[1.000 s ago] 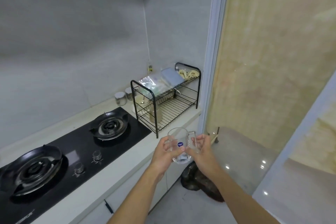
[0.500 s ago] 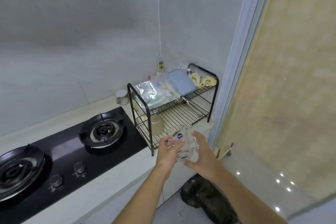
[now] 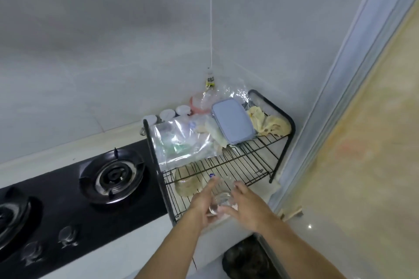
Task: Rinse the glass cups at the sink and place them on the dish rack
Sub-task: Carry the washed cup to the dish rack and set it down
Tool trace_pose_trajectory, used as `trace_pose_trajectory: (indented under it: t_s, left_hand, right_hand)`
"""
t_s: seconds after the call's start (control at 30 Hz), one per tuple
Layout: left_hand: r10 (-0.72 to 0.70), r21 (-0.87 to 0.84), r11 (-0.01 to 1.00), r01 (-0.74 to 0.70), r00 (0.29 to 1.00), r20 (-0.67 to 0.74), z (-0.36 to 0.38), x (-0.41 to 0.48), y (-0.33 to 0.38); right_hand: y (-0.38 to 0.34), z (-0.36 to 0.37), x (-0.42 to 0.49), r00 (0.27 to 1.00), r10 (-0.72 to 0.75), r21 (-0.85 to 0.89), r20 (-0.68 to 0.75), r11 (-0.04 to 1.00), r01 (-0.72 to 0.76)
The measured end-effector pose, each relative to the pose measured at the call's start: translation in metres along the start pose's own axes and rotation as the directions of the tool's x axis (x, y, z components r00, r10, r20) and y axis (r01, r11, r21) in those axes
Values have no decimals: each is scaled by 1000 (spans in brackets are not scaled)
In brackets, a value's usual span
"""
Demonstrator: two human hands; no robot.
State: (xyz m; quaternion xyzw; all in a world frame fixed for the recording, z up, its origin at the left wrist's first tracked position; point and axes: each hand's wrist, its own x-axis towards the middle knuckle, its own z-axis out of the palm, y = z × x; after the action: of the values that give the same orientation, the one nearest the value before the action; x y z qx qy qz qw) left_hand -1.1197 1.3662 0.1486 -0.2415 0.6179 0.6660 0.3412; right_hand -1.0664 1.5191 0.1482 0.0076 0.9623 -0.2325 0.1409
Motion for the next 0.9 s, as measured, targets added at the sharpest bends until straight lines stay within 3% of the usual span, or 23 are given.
trace_pose_trajectory:
  t_s: [0.23,0.37,0.63,0.9]
  left_hand:
    - [117,-295,945,-145,987,-109,15,29,1]
    - [159,-285,931,-228,956,-245,21,28,5]
    - [187,-335,907,-255,957,-222,41,42,-2]
    - [215,-252,927,-277,944,-250,32,45,-1]
  right_hand:
    - [3,-22,55,990,0,163,142,986,-23]
    - [-2,-32,75,968,39,314,249,942,-119]
    - [-12,-17,113,956,92,324,280,928,-184]
    - [-16,-2,126,936,96,437,340,865,-247]
